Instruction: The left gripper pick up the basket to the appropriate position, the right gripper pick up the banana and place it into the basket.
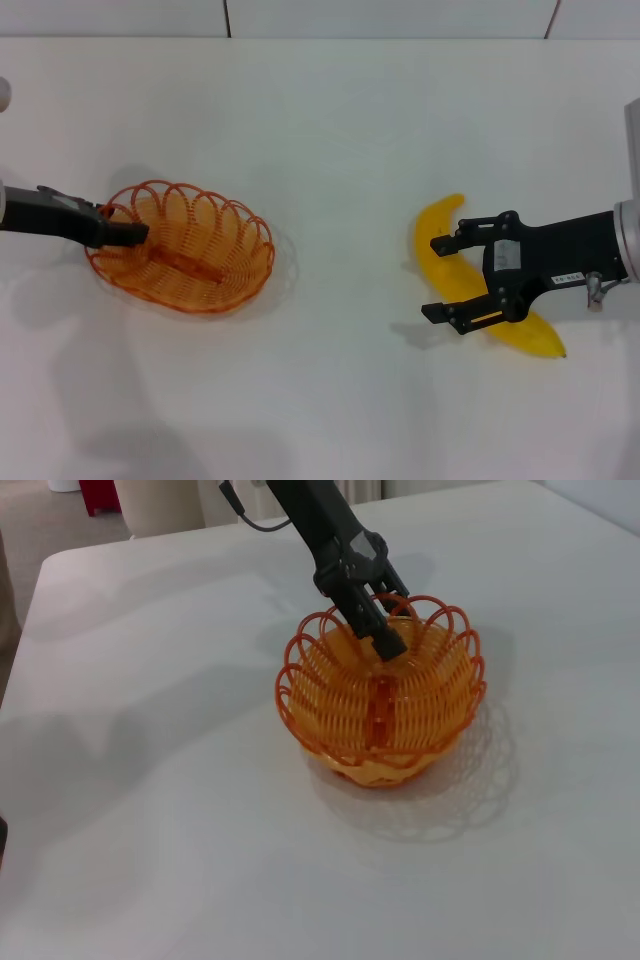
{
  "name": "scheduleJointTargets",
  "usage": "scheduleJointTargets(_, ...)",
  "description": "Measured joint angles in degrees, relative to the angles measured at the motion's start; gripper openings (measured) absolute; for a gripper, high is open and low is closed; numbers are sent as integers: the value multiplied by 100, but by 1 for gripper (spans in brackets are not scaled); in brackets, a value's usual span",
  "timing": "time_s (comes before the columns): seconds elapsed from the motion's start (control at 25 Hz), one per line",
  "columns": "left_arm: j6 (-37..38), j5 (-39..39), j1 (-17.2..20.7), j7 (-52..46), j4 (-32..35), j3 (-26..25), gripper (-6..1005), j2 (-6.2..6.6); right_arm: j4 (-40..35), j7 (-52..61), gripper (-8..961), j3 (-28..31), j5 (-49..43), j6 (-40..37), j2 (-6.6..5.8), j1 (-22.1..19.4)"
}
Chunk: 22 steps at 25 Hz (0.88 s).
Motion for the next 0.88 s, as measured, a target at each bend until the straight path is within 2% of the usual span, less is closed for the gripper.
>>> scheduleJointTargets(0.32,-14,20,-19,20,-52,0,606,0,-14,43,879,-5,-2,5,0,7)
scheduleJointTargets(0.64,-36,-30,-23,126,-48,0,416,0,0,44,879,-5,-4,5,0,17)
scheduleJointTargets(0.84,-38,-2,-22,128,-31,-2,180,0,1,48,879,-5,-4,5,0,18)
scheduleJointTargets(0.88,-41,-5,-21,128,-27,-10,167,0,1,50,879,-4,-4,4,0,18)
